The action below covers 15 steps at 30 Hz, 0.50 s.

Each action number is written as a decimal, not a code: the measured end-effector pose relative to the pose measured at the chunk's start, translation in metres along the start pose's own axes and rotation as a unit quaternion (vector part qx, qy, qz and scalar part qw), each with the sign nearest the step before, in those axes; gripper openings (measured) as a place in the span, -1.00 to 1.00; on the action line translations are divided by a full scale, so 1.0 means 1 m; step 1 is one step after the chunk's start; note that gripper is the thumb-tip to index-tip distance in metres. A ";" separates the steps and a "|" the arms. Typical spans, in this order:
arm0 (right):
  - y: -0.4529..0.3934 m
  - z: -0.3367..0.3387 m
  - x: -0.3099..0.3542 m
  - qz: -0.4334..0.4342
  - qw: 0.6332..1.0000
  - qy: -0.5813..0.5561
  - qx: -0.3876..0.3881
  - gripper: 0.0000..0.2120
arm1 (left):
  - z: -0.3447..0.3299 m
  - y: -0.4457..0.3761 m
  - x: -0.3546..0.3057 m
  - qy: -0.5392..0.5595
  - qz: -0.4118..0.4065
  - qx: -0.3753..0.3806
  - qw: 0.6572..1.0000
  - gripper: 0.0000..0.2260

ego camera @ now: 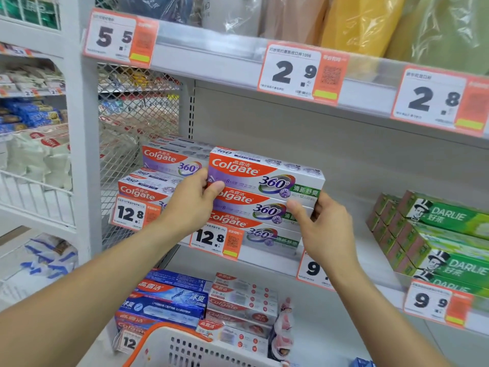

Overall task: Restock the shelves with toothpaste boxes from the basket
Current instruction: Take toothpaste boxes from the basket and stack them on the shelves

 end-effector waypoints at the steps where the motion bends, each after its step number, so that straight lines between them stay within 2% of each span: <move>1: 0.002 0.000 0.000 -0.001 1.000 -0.004 -0.006 -0.74 | 0.002 0.001 -0.001 -0.008 -0.001 -0.010 1.000 -0.80; 7: 0.009 0.009 -0.009 -0.013 0.996 -0.077 -0.040 -0.91 | 0.010 0.004 0.003 -0.011 0.007 -0.060 0.998 -0.83; 12: 0.010 0.008 -0.012 -0.025 0.990 -0.139 -0.027 -0.81 | 0.006 0.005 0.002 -0.022 0.011 -0.045 0.999 -0.85; 15: 0.009 0.006 -0.014 -0.029 0.984 -0.174 -0.008 -0.79 | 0.005 0.003 0.000 -0.060 0.003 -0.026 0.998 -0.72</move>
Point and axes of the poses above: each hand's wrist, its own y-axis away from the middle knuckle, its own z-axis out of the back of the hand, x = y × z, the point moved 10 cm from there along -y, towards the middle knuckle, and after that the axes turned 10 degrees about -z, right-handed, at the moved point
